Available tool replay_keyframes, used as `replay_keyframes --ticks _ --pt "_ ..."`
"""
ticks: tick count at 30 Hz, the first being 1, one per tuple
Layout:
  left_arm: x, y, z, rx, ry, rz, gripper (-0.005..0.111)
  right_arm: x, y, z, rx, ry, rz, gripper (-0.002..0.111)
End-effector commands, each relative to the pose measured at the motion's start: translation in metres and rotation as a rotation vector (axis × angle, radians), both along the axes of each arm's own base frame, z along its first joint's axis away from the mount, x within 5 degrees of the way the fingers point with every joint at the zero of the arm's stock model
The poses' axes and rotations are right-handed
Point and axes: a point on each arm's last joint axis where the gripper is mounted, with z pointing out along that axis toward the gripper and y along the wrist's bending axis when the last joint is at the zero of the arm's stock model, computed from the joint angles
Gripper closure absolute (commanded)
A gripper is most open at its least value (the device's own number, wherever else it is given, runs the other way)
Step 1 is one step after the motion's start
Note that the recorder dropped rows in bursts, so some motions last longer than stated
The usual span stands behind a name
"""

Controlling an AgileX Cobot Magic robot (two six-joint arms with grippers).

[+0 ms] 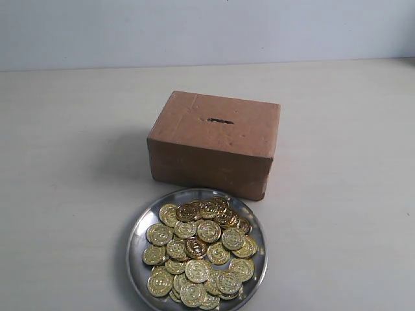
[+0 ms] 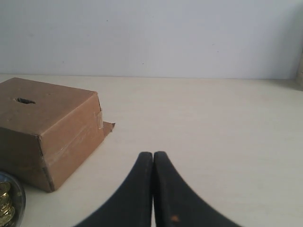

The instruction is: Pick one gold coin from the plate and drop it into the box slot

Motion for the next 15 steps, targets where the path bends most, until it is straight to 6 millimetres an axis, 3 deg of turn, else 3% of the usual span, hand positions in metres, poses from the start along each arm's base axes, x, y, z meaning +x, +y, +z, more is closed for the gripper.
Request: replay_keyframes --ticks 1,15 --pt "-0.0002 0.0007 -0.0009 0.013 -0.002 0.003 0.107 -0.0001 -0.0001 0.0 -0.001 -0.015 -0.001 0.108" --pt "-0.0002 0.0009 -0.0011 0.039 -0.006 -0.002 0.107 -0.0001 -0.0001 0.0 -0.001 -0.015 -0.001 0.108"
